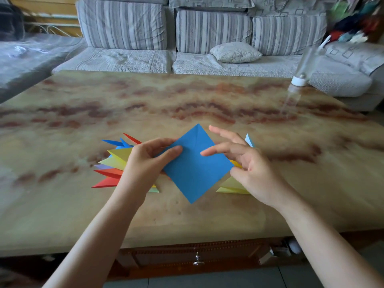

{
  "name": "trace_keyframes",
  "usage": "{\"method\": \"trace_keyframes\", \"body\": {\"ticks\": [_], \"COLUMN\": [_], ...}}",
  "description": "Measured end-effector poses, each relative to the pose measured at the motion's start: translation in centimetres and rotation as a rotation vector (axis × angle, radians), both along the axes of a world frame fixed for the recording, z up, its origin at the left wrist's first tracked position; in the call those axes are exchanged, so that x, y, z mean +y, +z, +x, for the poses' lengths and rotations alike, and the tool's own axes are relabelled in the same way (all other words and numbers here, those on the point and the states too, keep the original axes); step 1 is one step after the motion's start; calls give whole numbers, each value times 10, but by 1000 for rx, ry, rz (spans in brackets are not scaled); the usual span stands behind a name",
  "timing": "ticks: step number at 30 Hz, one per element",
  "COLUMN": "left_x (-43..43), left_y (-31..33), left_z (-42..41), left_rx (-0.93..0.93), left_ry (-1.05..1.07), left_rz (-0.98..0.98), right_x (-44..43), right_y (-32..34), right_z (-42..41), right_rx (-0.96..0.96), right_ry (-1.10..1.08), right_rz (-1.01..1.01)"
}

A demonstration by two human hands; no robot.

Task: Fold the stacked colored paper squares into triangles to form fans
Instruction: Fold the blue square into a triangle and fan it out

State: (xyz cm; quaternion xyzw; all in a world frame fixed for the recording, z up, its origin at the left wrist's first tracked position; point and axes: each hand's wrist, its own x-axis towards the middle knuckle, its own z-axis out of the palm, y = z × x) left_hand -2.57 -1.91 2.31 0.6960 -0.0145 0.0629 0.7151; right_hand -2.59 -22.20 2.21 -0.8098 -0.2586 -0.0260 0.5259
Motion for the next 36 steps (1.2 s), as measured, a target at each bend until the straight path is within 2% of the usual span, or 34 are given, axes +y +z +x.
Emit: {"method": "trace_keyframes", "body": {"ticks": [8, 11, 16, 24, 28, 33, 36], "left_x": [-2, -3, -3, -14, -19, -21, -22], "left_y": [0, -2, -5, -5, -3, -5, -6], "left_z": [-1, 0, 2, -3, -6, -6, -7], "left_rx": [8, 27, 54, 76, 98, 46, 28], "left_ry": [-20, -28, -37, -98, -134, -83, -78], "left_rz": [-53, -61, -92, -126, -152, -20, -17], "right_x": [-5, 1, 5, 11, 12, 13, 13], "right_y": [4, 2, -1, -1, -1, 0, 1], "right_z": [-9, -8, -4, -1, -2, -3, -3], "right_rx": [62, 21, 1, 200, 252, 248, 271], "right_ry": [134, 95, -16, -249, -316, -298, -321], "right_rz": [-223, -245, -57, 346, 410, 427, 440]}}
